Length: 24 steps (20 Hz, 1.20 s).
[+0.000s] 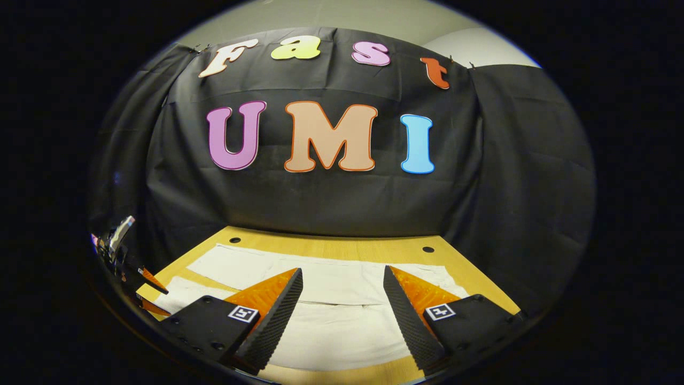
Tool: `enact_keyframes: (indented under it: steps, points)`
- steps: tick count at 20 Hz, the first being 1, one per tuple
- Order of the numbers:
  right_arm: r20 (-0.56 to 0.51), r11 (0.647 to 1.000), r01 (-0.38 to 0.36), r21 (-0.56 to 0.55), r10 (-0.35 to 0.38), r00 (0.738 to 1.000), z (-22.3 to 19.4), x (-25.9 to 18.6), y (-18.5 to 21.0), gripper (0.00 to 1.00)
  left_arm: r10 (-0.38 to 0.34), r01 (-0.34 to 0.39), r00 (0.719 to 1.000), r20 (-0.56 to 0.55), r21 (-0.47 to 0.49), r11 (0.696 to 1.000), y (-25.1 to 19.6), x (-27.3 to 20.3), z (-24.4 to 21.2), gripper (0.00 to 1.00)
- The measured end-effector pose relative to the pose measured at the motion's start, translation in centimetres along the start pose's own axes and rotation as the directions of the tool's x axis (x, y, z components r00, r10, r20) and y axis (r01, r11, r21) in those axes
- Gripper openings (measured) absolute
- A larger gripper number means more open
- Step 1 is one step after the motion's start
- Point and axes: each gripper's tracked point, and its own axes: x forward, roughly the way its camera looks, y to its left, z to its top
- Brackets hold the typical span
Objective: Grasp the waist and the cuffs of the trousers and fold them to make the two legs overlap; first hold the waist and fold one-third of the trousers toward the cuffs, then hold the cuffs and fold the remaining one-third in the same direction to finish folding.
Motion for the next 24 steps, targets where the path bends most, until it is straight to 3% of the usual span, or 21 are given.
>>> enact_keyframes:
  steps: [4, 7, 21, 23, 24]
  points:
    - [-0.02, 1.0, 0.016, -0.006, -0.016, 1.0, -0.9, -0.2, -0.2, 0.97, -0.079, 0.089, 0.99, -0.115, 0.083, 0.993, -0.8, 0.4, -3.9, 0.95]
    - [-0.032, 1.0, 0.025, -0.002, -0.025, 0.999, -1.2, -0.1, -0.5, 0.97, -0.088, 0.11, 0.98, -0.181, 0.112, 0.988, -0.6, 1.0, -6.6, 0.95]
    - [-0.107, 0.999, 0.027, -0.016, -0.029, 0.994, -4.1, 0.7, -2.0, 0.98, -0.166, 0.221, 0.936, -0.309, 0.151, 0.964, -1.0, 2.4, -8.7, 0.87]
    - [-0.111, 1.0, 0.023, -0.012, -0.024, 0.994, -4.1, 0.8, -2.1, 0.98, -0.166, 0.227, 0.93, -0.329, 0.159, 0.961, -0.7, 2.4, -8.7, 0.84]
    - [-0.113, 1.0, 0.018, -0.011, -0.019, 0.993, -4.3, 1.0, -2.1, 0.98, -0.161, 0.22, 0.93, -0.33, 0.15, 0.964, -0.5, 2.4, -8.6, 0.76]
